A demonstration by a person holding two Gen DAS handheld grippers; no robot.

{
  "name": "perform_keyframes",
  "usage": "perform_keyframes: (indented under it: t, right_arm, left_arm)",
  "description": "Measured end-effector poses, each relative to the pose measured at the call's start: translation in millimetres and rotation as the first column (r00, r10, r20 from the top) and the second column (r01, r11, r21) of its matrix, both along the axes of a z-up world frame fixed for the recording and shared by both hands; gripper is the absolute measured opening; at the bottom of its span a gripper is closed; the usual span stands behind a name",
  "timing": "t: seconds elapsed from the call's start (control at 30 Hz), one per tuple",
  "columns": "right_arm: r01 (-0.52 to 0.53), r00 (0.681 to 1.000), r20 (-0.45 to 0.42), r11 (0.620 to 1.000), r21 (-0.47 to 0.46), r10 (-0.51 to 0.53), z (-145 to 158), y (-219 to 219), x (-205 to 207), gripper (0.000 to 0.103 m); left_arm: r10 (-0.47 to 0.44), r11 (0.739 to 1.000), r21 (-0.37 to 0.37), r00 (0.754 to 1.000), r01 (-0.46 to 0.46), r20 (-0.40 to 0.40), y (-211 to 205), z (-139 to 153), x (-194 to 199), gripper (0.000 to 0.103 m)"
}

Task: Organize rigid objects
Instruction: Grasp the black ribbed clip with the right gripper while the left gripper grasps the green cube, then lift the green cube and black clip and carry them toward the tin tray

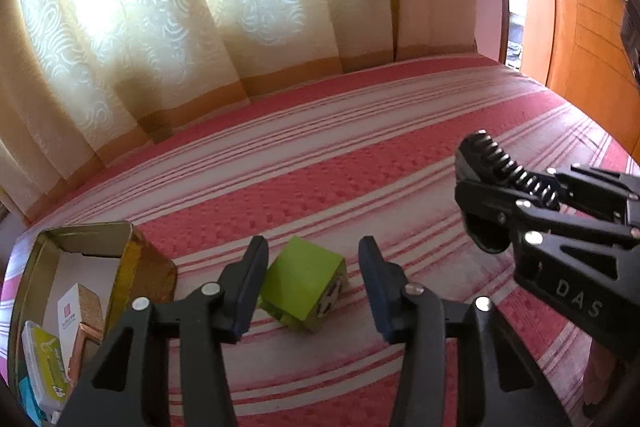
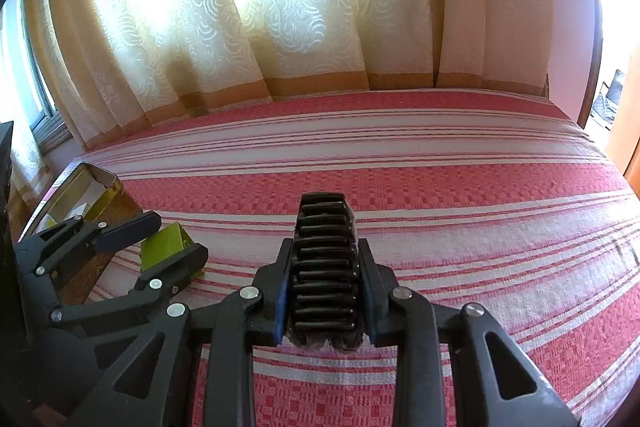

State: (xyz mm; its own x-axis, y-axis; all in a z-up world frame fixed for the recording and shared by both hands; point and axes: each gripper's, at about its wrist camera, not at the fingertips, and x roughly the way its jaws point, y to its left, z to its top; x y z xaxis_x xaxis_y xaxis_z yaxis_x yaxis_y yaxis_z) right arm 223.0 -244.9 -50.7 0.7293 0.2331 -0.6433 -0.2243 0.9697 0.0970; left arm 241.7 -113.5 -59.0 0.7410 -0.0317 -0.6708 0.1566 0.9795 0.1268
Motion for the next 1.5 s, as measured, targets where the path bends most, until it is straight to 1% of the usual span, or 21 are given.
perform_keyframes:
  t: [0.13,0.2,0.27,0.3,0.33,0.37,0.4,0.43,0.5,0.63,0.73,0.87,1.0,1.07,1.13,1.4,1.5]
  right_arm:
    - [-0.004,1.000,-0.001,1.000,-0.005,0.004,-0.2,1.4,0.2,0.031]
    - [-0.006,1.000,-0.001,1.000,-0.006,0.006,-0.3,1.7,0.5,0.031]
    - [-0.008,1.000,-0.002,1.000,-0.008,0.008,-0.7,1.9,1.0,0.031]
    - [-0.009,1.000,-0.003,1.000,-0.008,0.009,-0.8,1.9,1.3,0.031]
    - [-0.010,1.000,-0.002,1.000,-0.008,0.010,-0.7,2.0,1.3,0.031]
    - [-0.010,1.000,-0.001,1.000,-0.008,0.010,-0.6,1.9,1.7,0.031]
    - [-0.010,1.000,0.000,1.000,-0.007,0.010,-0.5,1.6,1.8,0.031]
    - [-0.010,1.000,0.001,1.000,-0.004,0.010,-0.4,1.1,1.9,0.031]
    - [-0.013,1.000,0.003,1.000,-0.003,0.013,-0.1,1.1,1.6,0.031]
    - [-0.016,0.999,0.034,1.000,-0.002,0.016,3.5,1.5,-5.5,0.031]
    - [-0.038,0.997,0.062,0.999,0.009,0.038,6.8,3.5,-12.9,0.031]
    - [-0.049,0.993,0.107,0.999,0.008,0.048,12.0,6.7,-22.2,0.031]
    - [-0.054,0.989,0.137,0.998,0.029,0.049,15.1,5.3,-29.8,0.031]
    - [-0.057,0.988,0.146,0.998,0.031,0.052,15.6,6.1,-32.7,0.031]
    - [-0.064,0.982,0.176,0.998,0.014,0.061,17.9,10.0,-38.8,0.031]
    - [-0.095,0.959,0.262,0.993,-0.069,0.111,22.1,34.7,-66.4,0.031]
    - [-0.102,0.950,0.287,0.992,-0.077,0.120,23.5,41.5,-74.5,0.031]
  left_arm:
    - [0.037,0.999,-0.037,0.999,-0.038,-0.025,10.3,-2.7,7.1,0.049]
    - [0.049,0.998,-0.041,0.998,-0.050,-0.027,12.7,-3.2,8.6,0.056]
    - [0.036,0.999,-0.039,0.998,-0.038,-0.043,10.8,-6.2,9.8,0.056]
    - [0.031,0.999,-0.027,0.998,-0.033,-0.060,8.2,-8.8,11.6,0.055]
    - [0.036,0.999,-0.016,0.997,-0.037,-0.067,6.9,-10.9,12.5,0.050]
    - [0.043,0.999,-0.007,0.996,-0.043,-0.073,6.1,-11.9,12.7,0.042]
    - [0.041,0.999,-0.009,0.996,-0.041,-0.077,5.7,-12.3,12.1,0.031]
    - [0.028,0.999,-0.021,0.996,-0.030,-0.087,5.3,-13.6,10.8,0.030]
    - [0.036,0.999,-0.017,0.996,-0.037,-0.081,4.6,-14.6,5.9,0.030]
    - [0.051,0.999,0.000,0.999,-0.051,-0.006,3.5,-7.8,-12.0,0.030]
    - [0.068,0.998,0.010,0.996,-0.068,0.058,4.0,-0.6,-26.5,0.030]
    - [0.078,0.996,0.023,0.985,-0.082,0.154,3.0,9.6,-48.4,0.030]
    - [0.098,0.995,-0.003,0.969,-0.100,0.226,9.6,18.8,-67.0,0.030]
    - [0.115,0.993,-0.021,0.961,-0.114,0.253,14.0,22.8,-74.6,0.030]
    - [0.136,0.991,-0.043,0.950,-0.129,0.280,20.7,25.7,-83.6,0.030]
    - [0.202,0.979,-0.094,0.925,-0.181,0.321,45.0,30.0,-110.2,0.030]
    - [0.216,0.976,-0.101,0.917,-0.193,0.335,50.7,30.6,-116.6,0.030]
